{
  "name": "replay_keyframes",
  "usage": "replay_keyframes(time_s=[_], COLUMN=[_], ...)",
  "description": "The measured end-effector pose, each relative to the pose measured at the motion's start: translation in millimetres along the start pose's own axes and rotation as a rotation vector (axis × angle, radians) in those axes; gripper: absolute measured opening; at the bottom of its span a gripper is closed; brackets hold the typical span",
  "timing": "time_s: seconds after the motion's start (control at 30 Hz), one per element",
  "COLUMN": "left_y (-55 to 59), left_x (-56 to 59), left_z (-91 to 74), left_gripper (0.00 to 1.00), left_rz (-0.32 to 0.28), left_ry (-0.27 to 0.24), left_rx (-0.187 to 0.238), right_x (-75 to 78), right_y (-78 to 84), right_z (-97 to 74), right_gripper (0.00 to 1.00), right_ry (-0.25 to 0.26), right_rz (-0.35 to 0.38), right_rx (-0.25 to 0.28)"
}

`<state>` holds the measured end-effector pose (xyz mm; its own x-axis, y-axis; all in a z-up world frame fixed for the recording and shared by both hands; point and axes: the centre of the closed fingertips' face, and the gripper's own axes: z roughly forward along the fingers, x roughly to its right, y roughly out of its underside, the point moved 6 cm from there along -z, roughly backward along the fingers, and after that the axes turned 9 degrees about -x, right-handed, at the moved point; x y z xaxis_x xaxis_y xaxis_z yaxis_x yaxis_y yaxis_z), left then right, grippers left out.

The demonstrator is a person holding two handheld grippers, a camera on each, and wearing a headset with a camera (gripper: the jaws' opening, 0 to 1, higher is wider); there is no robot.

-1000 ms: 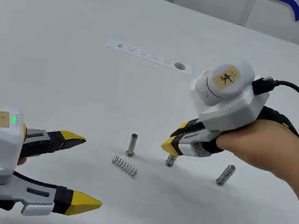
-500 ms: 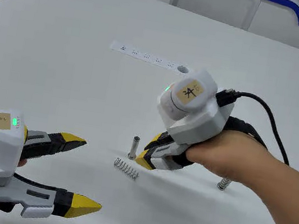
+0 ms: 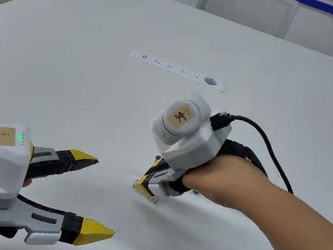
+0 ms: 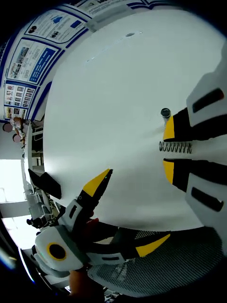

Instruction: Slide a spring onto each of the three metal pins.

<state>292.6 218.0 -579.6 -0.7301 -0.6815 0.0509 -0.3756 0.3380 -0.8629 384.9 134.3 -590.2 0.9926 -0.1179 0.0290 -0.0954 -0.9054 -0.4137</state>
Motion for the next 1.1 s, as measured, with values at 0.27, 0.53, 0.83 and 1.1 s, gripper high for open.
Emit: replay_keyframes(time_s=[0.27, 0.53, 0.83, 1.1], left_y=[2.6, 5.3, 5.3, 5.5], left_x=[-0.4, -0.8, -1.8, -1.3], left_z=[-1.1, -2.6, -3.1, -2.8], left_gripper=[0.76, 0.76, 0.76, 0.76], left_rz=[-0.004, -0.01, -0.014, -0.016], left_ry=[-0.005, -0.011, -0.014, -0.014], left_rx=[0.002, 0.003, 0.008, 0.008], right_x=[-0.4, 1.7, 3.5, 3.5], right_y=[0.3, 0.3, 0.0, 3.6], right_z=[15.2, 22.5, 26.8, 23.0], right_gripper=[0.15, 0.15, 0.12, 0.12], right_ry=[0.003, 0.014, 0.013, 0.013], right_rz=[-0.005, -0.008, -0.01, -0.003], right_rx=[-0.031, -0.05, -0.066, -0.072])
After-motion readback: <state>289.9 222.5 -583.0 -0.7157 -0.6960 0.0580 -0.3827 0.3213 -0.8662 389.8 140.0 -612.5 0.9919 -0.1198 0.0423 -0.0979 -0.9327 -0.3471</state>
